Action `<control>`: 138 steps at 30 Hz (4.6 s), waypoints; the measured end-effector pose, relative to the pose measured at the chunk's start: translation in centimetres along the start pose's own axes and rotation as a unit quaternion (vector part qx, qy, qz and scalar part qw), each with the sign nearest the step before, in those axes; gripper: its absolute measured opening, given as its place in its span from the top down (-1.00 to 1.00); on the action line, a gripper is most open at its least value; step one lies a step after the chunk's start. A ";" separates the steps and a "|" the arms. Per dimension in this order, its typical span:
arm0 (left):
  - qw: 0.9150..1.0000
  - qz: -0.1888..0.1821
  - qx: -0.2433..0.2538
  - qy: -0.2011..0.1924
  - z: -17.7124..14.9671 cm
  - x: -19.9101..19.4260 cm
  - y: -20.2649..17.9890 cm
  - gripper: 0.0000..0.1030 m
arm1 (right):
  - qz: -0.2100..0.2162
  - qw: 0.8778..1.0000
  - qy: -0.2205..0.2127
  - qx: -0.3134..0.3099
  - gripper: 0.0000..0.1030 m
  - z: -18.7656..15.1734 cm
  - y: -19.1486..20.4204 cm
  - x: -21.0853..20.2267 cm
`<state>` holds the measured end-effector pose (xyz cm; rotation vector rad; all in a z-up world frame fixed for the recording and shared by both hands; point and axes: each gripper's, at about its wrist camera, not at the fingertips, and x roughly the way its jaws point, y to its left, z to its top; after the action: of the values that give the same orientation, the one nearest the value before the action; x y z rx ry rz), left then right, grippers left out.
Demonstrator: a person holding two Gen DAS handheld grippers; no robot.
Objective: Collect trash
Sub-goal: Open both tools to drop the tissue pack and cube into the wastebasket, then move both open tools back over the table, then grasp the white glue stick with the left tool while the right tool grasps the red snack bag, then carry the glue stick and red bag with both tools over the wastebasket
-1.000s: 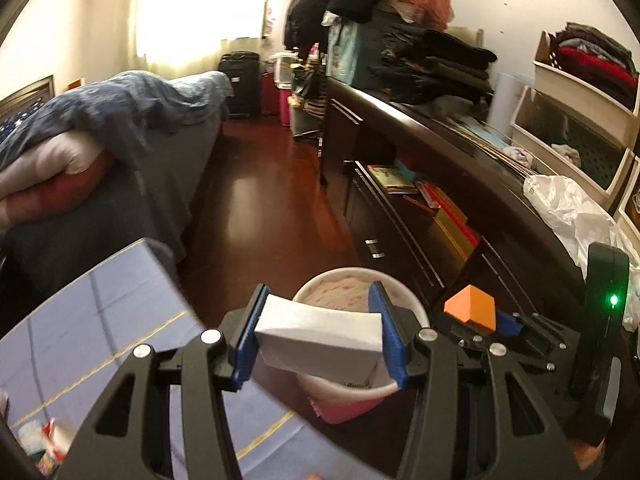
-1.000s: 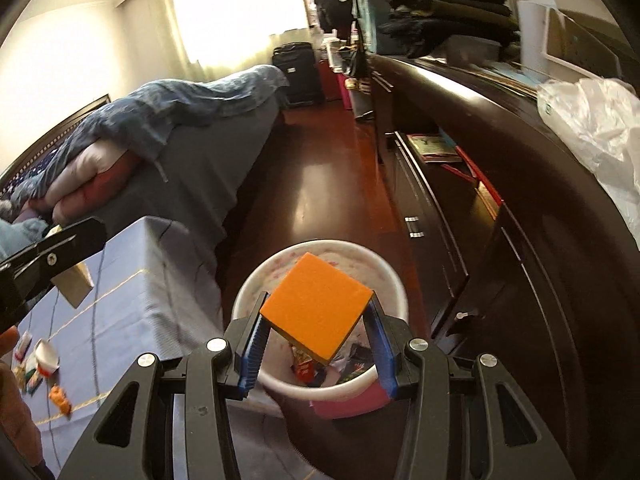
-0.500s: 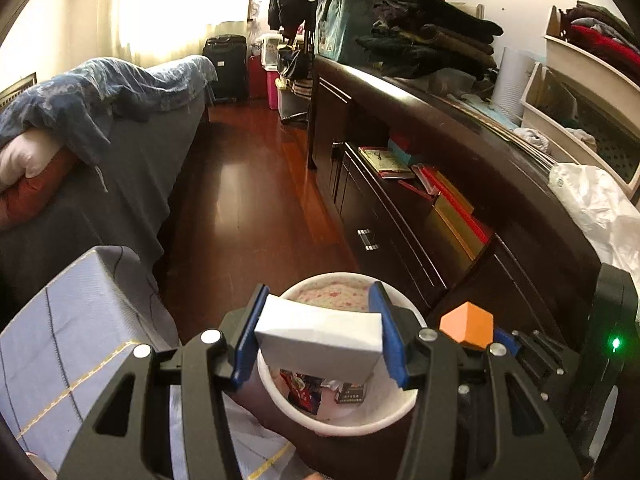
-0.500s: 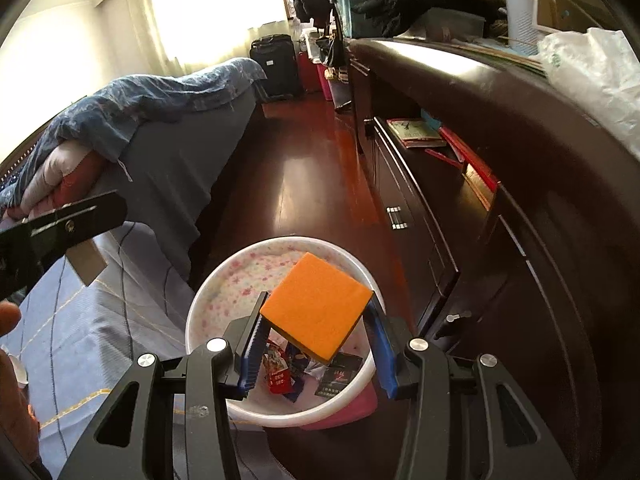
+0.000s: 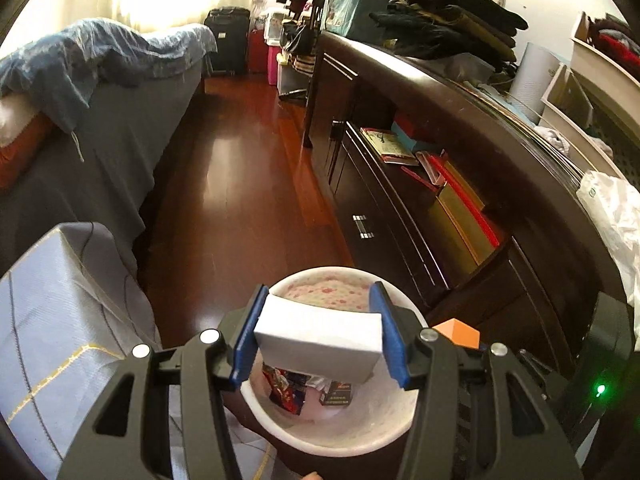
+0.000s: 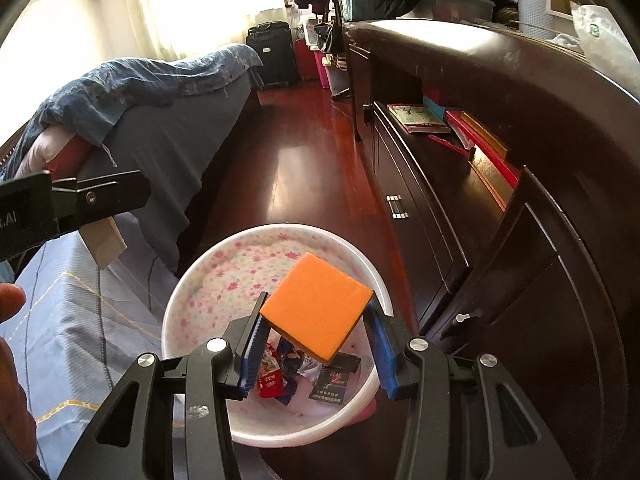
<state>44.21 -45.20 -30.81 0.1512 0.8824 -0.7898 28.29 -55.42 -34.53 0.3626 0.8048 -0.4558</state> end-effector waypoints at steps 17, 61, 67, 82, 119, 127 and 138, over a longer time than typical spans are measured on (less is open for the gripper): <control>0.999 0.010 -0.030 -0.031 0.1 -3.2 1.7 -0.65 | 0.004 1.000 0.003 0.006 -0.24 -0.1 0.6 -0.6; 0.859 0.380 -0.337 -0.069 -19.9 -30.9 36.4 -0.93 | 0.237 0.943 0.022 -0.233 -0.75 -9.6 28.9 -15.5; 0.850 0.363 -0.380 -0.040 -20.4 -27.9 41.6 -0.93 | 0.234 0.939 0.023 -0.251 -0.75 -10.0 31.2 -14.8; 0.845 0.375 -0.380 -0.015 -21.6 -25.8 43.5 -0.72 | 0.237 0.930 0.033 -0.280 -0.75 -10.7 36.6 -12.3; 0.866 0.362 -0.336 -0.075 -24.1 -35.9 34.1 -0.72 | 0.230 0.929 0.053 -0.285 -0.30 -11.8 35.3 -12.5; 0.888 0.337 -0.298 -0.091 -22.0 -36.1 28.4 -0.72 | 0.243 0.934 0.035 -0.260 -0.29 -10.6 31.2 -14.9; 0.922 0.288 -0.239 -0.103 -17.9 -33.5 21.0 -0.72 | 0.233 0.952 0.014 -0.199 -0.29 -8.1 23.3 -15.8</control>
<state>34.33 -3.93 -21.55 -0.1039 0.7500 -0.0267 25.92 -28.00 -24.61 0.1725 0.7871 0.1555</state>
